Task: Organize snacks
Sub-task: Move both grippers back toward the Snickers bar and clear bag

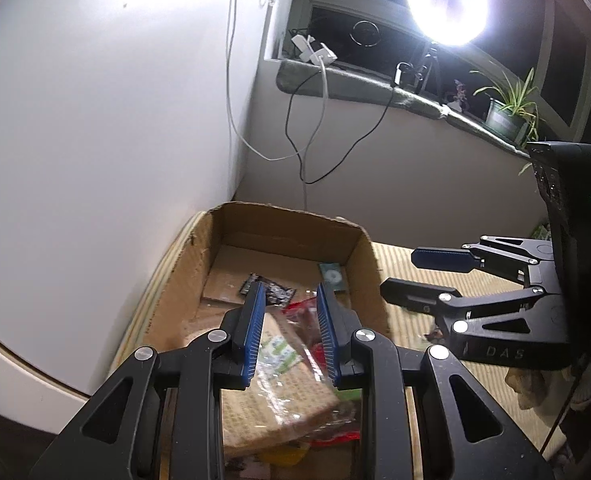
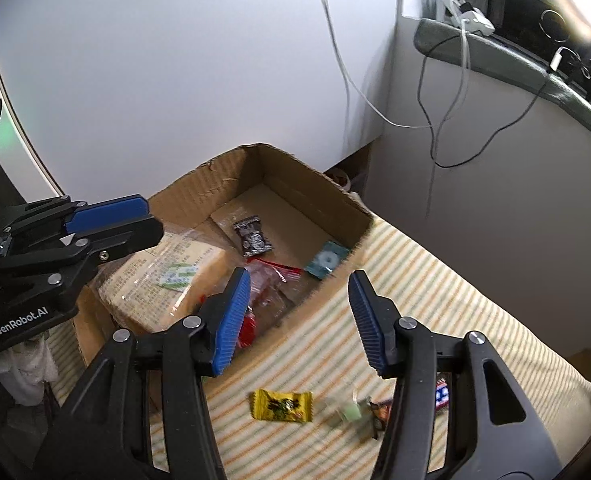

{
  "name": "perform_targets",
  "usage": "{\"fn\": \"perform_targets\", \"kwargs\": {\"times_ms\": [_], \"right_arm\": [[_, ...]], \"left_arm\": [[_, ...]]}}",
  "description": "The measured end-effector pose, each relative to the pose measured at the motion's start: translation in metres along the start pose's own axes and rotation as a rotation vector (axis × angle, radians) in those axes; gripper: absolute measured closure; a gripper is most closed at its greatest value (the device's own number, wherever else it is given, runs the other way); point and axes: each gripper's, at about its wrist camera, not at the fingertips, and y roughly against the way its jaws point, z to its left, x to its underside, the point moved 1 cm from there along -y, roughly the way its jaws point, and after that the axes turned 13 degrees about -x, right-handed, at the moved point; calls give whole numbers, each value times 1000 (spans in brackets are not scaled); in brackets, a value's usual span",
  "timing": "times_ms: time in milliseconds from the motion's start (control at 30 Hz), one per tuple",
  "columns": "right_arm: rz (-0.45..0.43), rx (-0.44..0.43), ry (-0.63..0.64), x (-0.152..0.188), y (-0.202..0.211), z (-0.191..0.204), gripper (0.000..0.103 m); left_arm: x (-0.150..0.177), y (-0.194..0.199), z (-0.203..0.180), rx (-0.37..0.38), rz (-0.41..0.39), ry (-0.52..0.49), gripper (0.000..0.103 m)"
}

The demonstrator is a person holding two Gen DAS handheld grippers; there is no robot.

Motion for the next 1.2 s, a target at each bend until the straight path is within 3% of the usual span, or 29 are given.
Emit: {"fn": "perform_targets", "kwargs": {"times_ms": [433,500,600,900,1200], "right_arm": [[29,86,-99,40,35,-51,49],[45,87,-137,48,37,-64,48],[69,65,-223,57,39,-83,34],[122,7,-502,85,25,-113,34],[132,52,-590,86,7,-123,34]], "left_arm": [[10,14,-52,97,3,-47,78],[12,17,-62,113,2,-61,78],[17,19,-79,138,9,-82,78],[39,13,-120,205,51,-132,78],[55,3,-140,229,85,-170,78]]}}
